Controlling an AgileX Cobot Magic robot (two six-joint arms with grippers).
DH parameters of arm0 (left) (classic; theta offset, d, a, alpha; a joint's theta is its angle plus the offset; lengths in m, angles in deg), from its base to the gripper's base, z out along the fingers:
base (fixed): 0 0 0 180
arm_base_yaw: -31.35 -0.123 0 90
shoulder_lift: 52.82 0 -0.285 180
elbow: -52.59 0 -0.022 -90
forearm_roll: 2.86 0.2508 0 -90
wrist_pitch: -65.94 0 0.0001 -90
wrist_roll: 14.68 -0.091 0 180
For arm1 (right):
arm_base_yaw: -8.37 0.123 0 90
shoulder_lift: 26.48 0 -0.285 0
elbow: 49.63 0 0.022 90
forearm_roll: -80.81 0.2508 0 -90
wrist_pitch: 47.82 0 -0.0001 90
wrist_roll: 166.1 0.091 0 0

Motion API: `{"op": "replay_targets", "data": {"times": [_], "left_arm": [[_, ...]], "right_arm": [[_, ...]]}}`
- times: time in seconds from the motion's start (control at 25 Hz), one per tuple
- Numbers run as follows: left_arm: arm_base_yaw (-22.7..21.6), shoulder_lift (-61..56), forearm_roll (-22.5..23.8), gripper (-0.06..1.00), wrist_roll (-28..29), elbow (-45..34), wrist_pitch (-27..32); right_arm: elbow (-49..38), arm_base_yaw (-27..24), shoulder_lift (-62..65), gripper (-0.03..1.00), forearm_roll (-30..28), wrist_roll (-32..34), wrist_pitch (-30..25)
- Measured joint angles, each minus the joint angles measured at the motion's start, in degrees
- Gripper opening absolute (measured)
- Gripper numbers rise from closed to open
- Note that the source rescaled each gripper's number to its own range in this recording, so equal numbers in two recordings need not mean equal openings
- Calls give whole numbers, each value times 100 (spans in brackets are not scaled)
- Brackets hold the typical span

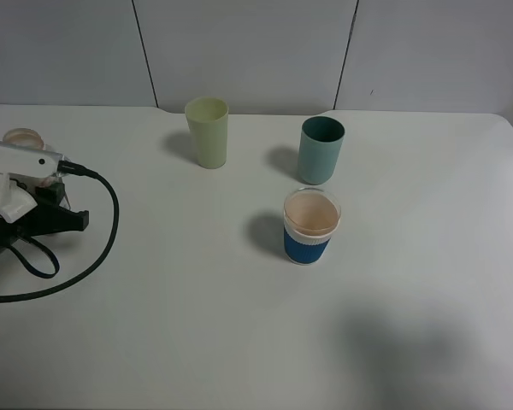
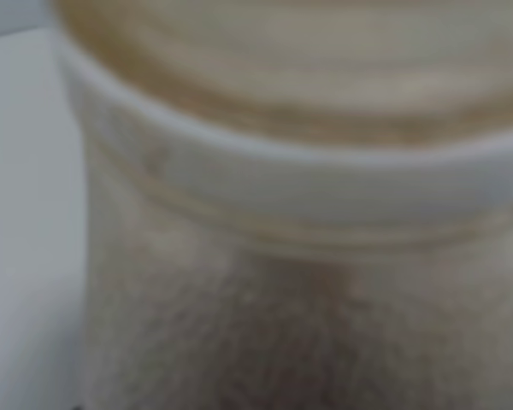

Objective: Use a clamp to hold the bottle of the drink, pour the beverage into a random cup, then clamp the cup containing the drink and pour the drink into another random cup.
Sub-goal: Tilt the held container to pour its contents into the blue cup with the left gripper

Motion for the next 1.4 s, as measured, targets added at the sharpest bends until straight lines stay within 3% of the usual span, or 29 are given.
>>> {"op": "replay_targets", "data": {"times": [0.04, 0.16, 0.2, 0.32, 0.48, 0.52, 1.0, 1.12, 1.4], "left_arm": [[343, -42, -830, 2, -606, 26, 7], [895, -125, -1927, 2, -1748, 229, 11], [895, -125, -1927, 2, -1748, 229, 11], [1344, -210, -2638, 2, -2913, 506, 11], [1841, -230, -3491, 2, -4594, 901, 11], [2088, -230, -3832, 2, -5252, 1124, 11], [3130, -231, -4590, 2, -7382, 2271, 19], [3393, -150, -4740, 2, -8169, 2649, 5], [3683, 291, -4906, 2, -8816, 3098, 5]], "right_arm": [[0, 0, 0, 100, 0, 0, 0], [0, 0, 0, 100, 0, 0, 0], [0, 0, 0, 100, 0, 0, 0], [0, 0, 0, 100, 0, 0, 0], [0, 0, 0, 100, 0, 0, 0], [0, 0, 0, 100, 0, 0, 0], [0, 0, 0, 100, 0, 0, 0], [0, 0, 0, 100, 0, 0, 0], [0, 0, 0, 100, 0, 0, 0]]}}
